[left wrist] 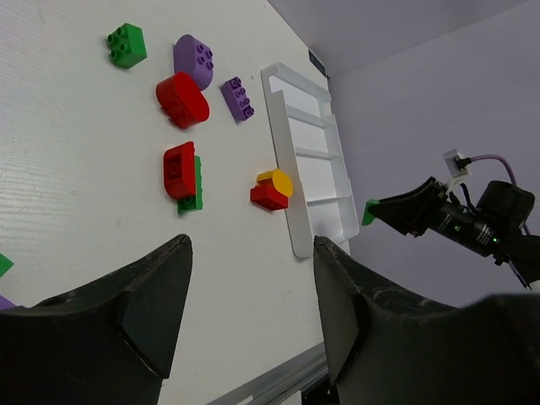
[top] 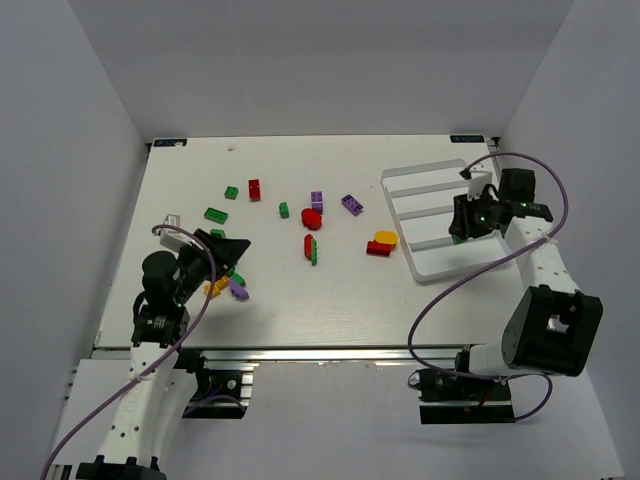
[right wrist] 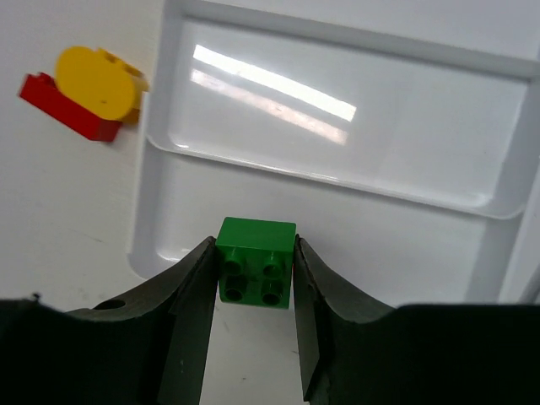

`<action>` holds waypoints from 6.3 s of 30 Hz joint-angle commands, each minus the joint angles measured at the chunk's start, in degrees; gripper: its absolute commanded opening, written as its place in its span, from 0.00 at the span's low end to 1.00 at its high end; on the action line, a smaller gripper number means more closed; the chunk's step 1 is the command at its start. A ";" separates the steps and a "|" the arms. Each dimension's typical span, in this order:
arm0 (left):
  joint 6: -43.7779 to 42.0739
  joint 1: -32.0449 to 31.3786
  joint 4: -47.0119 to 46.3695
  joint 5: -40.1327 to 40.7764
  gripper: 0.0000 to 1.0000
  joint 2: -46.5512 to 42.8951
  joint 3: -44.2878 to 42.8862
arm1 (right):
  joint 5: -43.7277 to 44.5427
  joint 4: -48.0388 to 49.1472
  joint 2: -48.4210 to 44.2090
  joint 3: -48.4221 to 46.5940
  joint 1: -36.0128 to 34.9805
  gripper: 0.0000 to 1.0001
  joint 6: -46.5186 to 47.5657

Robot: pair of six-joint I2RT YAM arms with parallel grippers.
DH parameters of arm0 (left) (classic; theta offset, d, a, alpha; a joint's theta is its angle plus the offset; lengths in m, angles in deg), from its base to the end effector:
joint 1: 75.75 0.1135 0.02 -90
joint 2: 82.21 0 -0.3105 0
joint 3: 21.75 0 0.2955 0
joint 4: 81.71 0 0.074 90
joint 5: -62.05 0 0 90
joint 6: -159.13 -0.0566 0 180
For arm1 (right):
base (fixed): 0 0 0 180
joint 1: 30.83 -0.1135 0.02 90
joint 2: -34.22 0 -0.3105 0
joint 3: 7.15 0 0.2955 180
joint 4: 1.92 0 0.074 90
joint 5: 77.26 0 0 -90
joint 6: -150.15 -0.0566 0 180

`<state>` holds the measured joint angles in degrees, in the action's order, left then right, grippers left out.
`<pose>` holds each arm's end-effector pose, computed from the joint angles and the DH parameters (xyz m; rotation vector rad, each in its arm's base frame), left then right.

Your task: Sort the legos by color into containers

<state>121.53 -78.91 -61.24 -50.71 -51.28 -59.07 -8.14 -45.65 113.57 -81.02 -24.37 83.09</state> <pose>0.1683 -0.0312 0.2753 -0.5208 1.8532 -1.0301 0.3398 -0.0182 0.2944 -0.4982 2.3123 0.1979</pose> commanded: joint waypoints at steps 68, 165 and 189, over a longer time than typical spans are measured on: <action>-15.49 -45.09 17.79 50.97 0.50 78.04 -46.90 | -36.86 -12.20 -5.88 2.56 7.96 0.61 23.91; -60.40 -59.07 -10.51 33.49 0.00 39.02 -20.36 | -28.86 15.57 0.89 3.26 -30.80 0.58 -48.34; -58.47 -59.95 -11.74 27.78 0.00 40.51 -21.24 | -38.79 31.30 7.21 -2.96 -30.89 0.02 -53.87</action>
<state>62.43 -137.38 -71.03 -16.53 -11.21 -77.72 -41.67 -23.11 118.42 -78.13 -54.36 33.56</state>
